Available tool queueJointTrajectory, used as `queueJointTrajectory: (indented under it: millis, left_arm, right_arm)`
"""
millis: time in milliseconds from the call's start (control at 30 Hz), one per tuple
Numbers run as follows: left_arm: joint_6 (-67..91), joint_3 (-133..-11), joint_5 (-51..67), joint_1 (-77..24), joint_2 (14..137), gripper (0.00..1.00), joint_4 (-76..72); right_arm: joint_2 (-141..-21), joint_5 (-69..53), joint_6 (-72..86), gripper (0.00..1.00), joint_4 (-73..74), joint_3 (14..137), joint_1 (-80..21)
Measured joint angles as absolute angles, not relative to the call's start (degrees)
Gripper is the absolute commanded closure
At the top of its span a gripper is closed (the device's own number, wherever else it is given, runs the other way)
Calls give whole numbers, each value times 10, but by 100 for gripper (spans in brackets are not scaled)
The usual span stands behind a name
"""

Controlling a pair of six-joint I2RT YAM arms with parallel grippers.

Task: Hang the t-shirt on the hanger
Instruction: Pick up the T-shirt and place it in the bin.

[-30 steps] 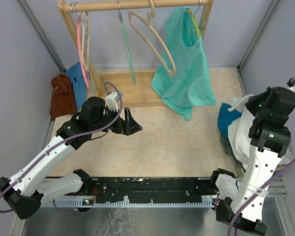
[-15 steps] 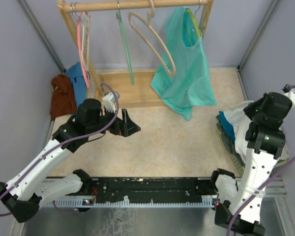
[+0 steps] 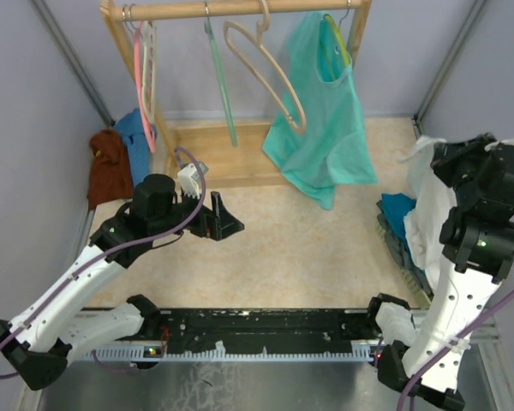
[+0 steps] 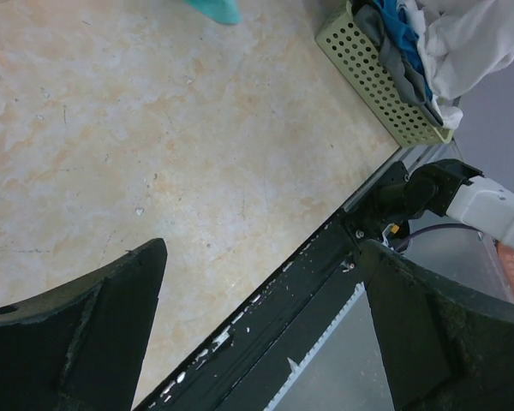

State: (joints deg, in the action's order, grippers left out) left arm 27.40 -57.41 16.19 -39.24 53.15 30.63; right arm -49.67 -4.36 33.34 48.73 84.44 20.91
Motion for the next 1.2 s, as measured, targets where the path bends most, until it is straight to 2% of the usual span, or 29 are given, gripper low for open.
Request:
queueJointTrajectory:
  millis: [333, 467, 867, 1067, 1200]
  left_arm:
    - [270, -575, 162, -392, 481, 1, 307]
    - [270, -575, 162, -392, 467, 0, 309]
    - [266, -575, 165, -392, 423, 0, 312]
    - [258, -569, 205, -392, 423, 0, 292]
    - [260, -550, 245, -392, 423, 0, 255]
  right_arm:
    - [-591, -158, 421, 100, 441, 1185, 209]
    - [-609, -201, 480, 100, 384, 1262, 209]
    - [-645, -398, 791, 100, 59, 1198, 209]
    - [-651, -433, 866, 100, -2, 1178, 209]
    - [-618, -442, 860, 100, -8, 1107, 209]
